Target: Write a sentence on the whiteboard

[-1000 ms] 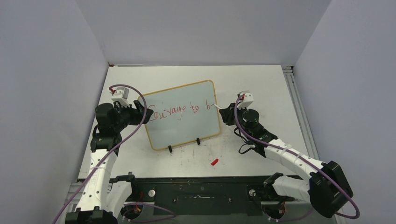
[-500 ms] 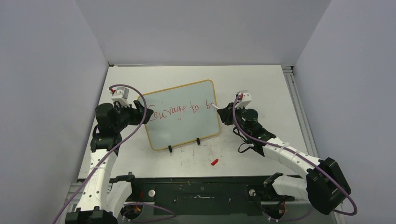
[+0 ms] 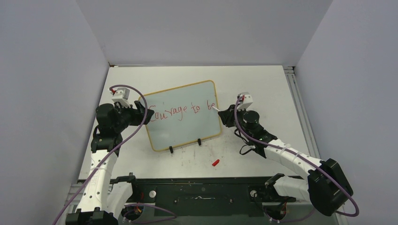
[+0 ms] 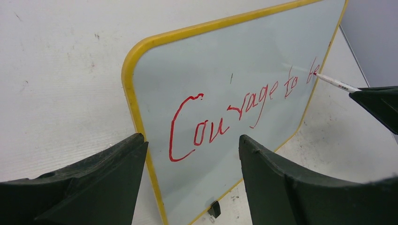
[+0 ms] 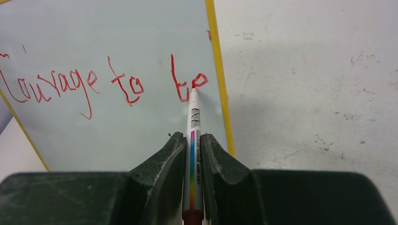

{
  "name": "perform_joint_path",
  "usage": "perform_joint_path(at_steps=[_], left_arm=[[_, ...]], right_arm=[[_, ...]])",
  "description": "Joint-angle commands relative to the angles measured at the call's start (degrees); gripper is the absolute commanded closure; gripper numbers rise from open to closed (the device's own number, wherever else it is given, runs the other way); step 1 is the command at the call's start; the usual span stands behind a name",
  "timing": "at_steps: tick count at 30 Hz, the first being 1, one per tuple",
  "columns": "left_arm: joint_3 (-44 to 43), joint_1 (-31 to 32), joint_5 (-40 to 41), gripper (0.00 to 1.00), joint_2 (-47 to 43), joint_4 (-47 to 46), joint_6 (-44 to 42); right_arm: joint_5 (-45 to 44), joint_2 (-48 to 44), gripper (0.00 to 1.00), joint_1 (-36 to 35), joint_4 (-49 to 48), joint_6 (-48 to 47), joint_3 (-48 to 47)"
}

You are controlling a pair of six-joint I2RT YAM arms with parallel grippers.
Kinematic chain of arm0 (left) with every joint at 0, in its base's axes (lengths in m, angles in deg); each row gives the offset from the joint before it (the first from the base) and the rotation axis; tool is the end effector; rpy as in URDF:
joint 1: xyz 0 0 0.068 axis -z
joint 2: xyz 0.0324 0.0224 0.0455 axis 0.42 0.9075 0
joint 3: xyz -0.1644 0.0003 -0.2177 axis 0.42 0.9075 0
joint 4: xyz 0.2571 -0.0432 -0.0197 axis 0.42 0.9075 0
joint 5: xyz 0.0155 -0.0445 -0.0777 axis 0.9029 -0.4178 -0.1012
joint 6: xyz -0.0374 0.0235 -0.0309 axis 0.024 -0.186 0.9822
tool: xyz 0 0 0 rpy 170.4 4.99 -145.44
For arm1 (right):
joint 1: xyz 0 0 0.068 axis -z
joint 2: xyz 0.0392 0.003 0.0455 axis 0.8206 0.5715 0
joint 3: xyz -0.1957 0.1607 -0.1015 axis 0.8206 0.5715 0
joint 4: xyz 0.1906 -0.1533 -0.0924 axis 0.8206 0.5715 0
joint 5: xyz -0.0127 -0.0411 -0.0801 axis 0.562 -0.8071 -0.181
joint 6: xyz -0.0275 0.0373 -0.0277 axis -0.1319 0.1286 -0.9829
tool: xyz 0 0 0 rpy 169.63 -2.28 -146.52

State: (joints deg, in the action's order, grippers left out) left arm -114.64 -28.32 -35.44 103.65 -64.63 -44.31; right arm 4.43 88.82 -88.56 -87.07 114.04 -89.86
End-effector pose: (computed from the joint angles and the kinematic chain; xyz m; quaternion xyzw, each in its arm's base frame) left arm 0.1943 -0.0040 0.3020 -0.0066 0.8091 -0.2461 0.5336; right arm 0.2136 0.1427 0.2435 -0.0650 0.7761 0.3242 0.5369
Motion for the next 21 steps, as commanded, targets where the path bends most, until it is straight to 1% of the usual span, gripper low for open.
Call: perform_joint_path(at_steps=[1,7,13,16,21], left_arm=[[-1.16,-0.48,-1.12,0.3,-0.72,-3.08,0.29],[-1.13,-0.47,-1.13,0.3,-0.72,-3.1,0.29],[-1.17,-0.47,-1.04,0.3,-0.86,-2.99,0.29],[-1.17,-0.47,-0.95,0.3,-0.81,-2.95,0.29],[-1.26,-0.47,-0.79,0.3,-0.64,-2.73,0.29]], right_arm=[[0.35,-1.27,0.95,0.08,-1.23,0.73,1.88],[-0.27,-2.13,0.95,0.03,-0.63,0.81,2.65],[-2.26,-3.52,0.95,-0.04,0.41,0.64,2.83],[-4.99,-4.13,0.95,-0.01,0.92,0.36,2.76],[-5.53,-4.9,0.95,0.01,1.14,0.05,2.15]])
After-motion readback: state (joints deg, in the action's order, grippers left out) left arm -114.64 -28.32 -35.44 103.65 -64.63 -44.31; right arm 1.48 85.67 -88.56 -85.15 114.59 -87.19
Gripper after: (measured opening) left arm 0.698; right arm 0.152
